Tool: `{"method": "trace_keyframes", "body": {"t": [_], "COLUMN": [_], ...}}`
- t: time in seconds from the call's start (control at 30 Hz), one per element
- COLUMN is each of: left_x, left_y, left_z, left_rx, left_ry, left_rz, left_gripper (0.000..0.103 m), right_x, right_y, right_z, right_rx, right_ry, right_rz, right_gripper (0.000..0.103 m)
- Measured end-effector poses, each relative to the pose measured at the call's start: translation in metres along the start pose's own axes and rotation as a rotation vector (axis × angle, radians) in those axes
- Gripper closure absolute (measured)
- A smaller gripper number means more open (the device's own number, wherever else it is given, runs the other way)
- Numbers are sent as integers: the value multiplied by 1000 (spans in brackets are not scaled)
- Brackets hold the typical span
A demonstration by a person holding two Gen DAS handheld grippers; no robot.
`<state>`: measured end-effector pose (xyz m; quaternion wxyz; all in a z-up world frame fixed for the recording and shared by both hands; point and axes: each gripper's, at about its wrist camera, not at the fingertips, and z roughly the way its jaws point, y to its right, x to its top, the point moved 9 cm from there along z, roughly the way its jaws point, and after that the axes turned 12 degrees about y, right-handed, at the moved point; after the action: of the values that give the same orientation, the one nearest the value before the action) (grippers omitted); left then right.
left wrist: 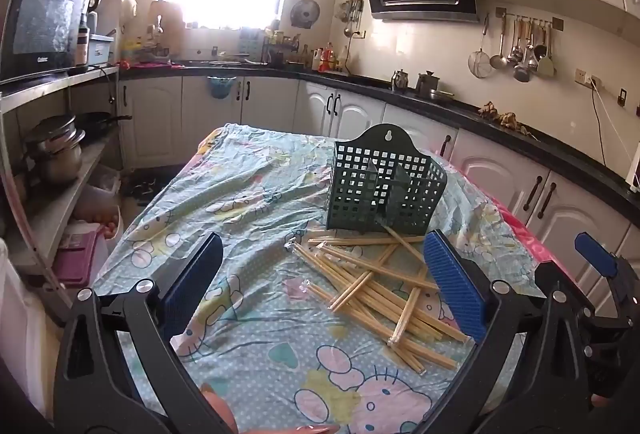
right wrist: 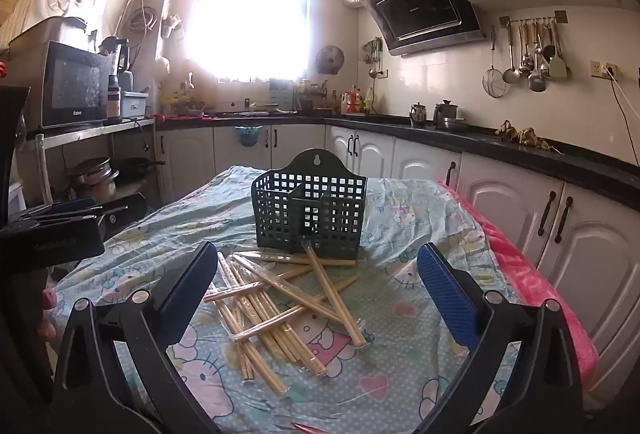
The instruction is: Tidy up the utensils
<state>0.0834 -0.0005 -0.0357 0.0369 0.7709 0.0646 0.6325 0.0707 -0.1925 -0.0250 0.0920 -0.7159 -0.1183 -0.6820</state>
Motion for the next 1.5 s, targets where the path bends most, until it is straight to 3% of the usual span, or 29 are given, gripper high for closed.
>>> {"method": "trace_keyframes", "body": {"t": [1.5], "left_x": [9], "left_y": [1], "left_z": [-6], "left_rx": [-1], "left_ry": [28], "left_rz": [-3], "left_gripper": [10], "right_x": [2], "right_y": [2], "right_z": [-1], "right_rx": [-9], "right_ry": [-3], "right_rz": [4], "right_gripper": [6]}}
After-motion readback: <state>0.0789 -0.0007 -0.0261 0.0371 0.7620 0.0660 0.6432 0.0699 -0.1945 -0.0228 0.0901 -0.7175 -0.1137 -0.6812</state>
